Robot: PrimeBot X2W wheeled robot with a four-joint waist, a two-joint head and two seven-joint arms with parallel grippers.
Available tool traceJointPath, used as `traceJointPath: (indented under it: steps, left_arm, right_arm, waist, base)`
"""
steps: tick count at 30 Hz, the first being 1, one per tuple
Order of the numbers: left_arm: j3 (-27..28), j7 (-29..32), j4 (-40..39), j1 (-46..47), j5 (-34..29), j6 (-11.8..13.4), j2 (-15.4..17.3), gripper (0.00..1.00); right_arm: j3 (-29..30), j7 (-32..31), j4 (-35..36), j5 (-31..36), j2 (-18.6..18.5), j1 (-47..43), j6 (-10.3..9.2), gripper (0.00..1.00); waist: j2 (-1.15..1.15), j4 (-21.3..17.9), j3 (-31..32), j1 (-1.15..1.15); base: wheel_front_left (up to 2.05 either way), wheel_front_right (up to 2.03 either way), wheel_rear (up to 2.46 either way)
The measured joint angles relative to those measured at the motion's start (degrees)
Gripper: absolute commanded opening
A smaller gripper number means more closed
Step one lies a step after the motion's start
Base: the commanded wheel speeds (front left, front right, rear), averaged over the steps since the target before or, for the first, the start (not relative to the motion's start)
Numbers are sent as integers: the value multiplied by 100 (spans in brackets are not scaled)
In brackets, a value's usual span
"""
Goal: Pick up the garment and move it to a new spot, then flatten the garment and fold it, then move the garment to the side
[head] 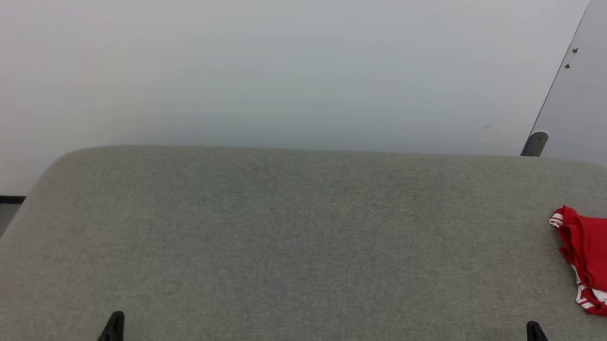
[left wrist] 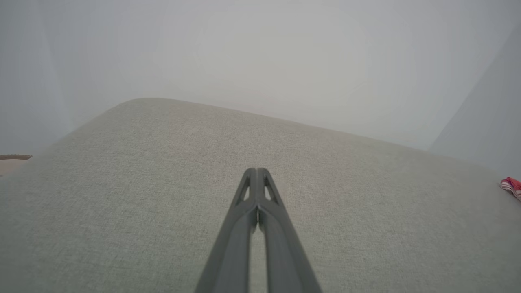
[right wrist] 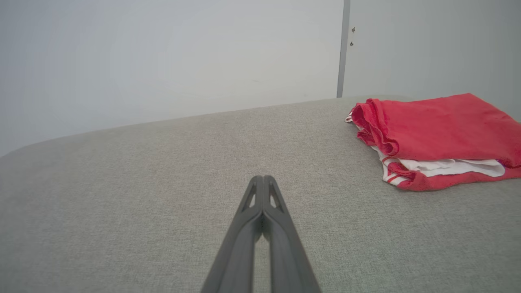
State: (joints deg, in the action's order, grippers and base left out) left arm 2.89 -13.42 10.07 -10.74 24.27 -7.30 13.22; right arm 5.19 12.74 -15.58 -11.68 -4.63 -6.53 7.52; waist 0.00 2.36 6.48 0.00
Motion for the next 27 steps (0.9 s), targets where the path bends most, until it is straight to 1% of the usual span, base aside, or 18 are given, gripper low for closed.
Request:
traceJointPath:
  steps: [12, 27]
  left_arm:
    - [59, 322, 56, 257, 1100, 0, -161, 0]
    - [118, 662, 132, 538, 2276, 0, -339, 0]
  right_arm:
    - [1, -278, 36, -1327, 26, 168, 0, 0]
    - [12, -622, 69, -2722, 55, 381, 0, 0]
  waist:
    - [0, -23, -66, 0]
    - [0, -52, -148, 0]
  base:
    - [0, 0, 0]
    - [0, 0, 0]
